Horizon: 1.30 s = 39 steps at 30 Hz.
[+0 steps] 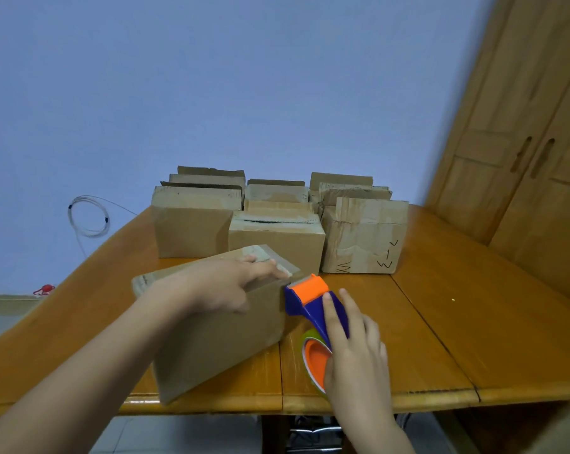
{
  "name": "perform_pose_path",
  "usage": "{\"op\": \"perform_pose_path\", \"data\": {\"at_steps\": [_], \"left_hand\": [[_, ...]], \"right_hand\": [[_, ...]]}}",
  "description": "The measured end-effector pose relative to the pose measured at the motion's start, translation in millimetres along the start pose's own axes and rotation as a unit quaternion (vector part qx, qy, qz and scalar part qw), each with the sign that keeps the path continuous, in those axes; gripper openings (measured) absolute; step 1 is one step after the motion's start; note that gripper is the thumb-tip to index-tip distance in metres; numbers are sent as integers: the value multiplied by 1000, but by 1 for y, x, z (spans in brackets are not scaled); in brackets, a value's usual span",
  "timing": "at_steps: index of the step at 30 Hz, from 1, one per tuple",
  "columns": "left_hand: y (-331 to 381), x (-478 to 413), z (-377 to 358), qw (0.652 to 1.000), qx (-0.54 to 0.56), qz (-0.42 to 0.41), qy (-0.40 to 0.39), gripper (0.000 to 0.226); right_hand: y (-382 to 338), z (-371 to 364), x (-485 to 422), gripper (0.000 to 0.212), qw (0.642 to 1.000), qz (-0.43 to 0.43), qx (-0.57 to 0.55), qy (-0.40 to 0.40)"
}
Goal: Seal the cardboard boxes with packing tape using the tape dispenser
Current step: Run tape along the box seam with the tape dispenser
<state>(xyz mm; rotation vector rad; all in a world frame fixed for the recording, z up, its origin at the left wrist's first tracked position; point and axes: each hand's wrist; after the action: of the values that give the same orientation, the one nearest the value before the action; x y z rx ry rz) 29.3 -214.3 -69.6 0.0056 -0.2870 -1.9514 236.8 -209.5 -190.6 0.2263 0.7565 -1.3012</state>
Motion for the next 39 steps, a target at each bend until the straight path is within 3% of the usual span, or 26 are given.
{"op": "perform_pose_path", "data": {"at_steps": [5, 8, 11, 20, 29, 36, 39], "left_hand": [[9, -2, -16, 993, -61, 0, 104, 44], [6, -4, -29, 987, -77, 7, 141, 48], [4, -5, -30, 988, -72, 13, 136, 58], [6, -4, -28, 988, -26, 16, 150, 55], [3, -3, -27, 988, -9, 6, 154, 55], [3, -2, -26, 988, -11, 2, 154, 54], [1, -4, -26, 988, -18, -3, 156, 53]], "right_hand": [[-9, -6, 0, 127, 999, 17, -20, -20], [-7, -6, 0, 131, 999, 24, -10, -34], [-4, -4, 0, 130, 998, 16, -16, -54], [-1, 7, 2, 125, 995, 2, -32, -93], [-3, 19, 7, 124, 991, -3, 23, -130], [-12, 45, -8, 107, 980, 23, 54, -188], [-11, 54, -20, 91, 961, 37, 87, -261]]}}
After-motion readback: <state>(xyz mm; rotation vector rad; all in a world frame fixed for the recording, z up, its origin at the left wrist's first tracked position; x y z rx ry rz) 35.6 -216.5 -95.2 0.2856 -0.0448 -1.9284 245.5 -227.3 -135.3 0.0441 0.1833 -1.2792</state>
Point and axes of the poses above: each hand's wrist, its own x-axis away from the middle knuckle, its own z-axis out of the back of the hand, y = z × x, and after that the axes turned 11 degrees about -z, right-handed
